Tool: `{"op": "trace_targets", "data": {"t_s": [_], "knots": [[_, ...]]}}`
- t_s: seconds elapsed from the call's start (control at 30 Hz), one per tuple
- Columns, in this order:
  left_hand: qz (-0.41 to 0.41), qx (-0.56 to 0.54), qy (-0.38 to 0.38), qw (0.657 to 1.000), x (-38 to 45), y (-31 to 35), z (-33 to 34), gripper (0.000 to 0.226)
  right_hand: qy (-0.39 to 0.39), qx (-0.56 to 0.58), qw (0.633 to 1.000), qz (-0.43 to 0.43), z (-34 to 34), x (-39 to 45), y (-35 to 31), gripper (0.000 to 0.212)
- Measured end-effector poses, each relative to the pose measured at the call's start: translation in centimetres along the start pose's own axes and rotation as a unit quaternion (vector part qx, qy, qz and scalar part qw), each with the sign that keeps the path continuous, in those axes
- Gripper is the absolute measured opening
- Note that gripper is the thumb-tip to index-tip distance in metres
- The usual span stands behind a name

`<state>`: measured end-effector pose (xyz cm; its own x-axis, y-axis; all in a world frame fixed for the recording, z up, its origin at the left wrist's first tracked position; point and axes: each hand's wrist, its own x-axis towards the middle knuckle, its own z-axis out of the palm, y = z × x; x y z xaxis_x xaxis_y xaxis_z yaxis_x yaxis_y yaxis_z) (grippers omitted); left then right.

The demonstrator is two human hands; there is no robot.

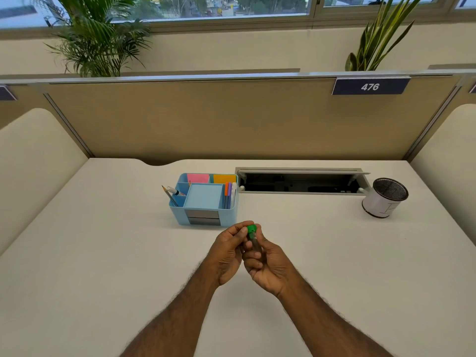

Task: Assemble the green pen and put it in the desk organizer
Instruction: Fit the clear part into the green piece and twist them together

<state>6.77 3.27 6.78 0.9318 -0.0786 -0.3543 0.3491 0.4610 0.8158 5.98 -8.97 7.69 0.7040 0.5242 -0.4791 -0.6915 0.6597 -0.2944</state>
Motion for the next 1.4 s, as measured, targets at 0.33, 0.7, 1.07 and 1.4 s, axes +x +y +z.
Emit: {"op": "trace_targets", "data": {"t_s": [0.33,0.7,1.07,1.4], "knots": [[0.024,0.043,-0.025,0.998,0.8,1.6,-2.0,0.031,0.079,-0.425,0.901,-0.044,0.3,1.4,-1.7,0.031],[0.052,0.092,0.027,0.994,1.9,3.5,-1.7,0.019,0.105,-0.647,0.724,-0.213,2.5,3.2,-2.0,0.031],[0.054,0.138,0.144,0.978,1.7,2.9,-1.8,0.017,0.156,-0.635,0.674,-0.344,2.1,3.6,-0.4,0.023],[0.062,0.050,0.075,0.994,1.1,2.5,-2.2,0.005,0.179,-0.433,0.871,-0.148,4.1,3.2,-1.3,0.024]]}}
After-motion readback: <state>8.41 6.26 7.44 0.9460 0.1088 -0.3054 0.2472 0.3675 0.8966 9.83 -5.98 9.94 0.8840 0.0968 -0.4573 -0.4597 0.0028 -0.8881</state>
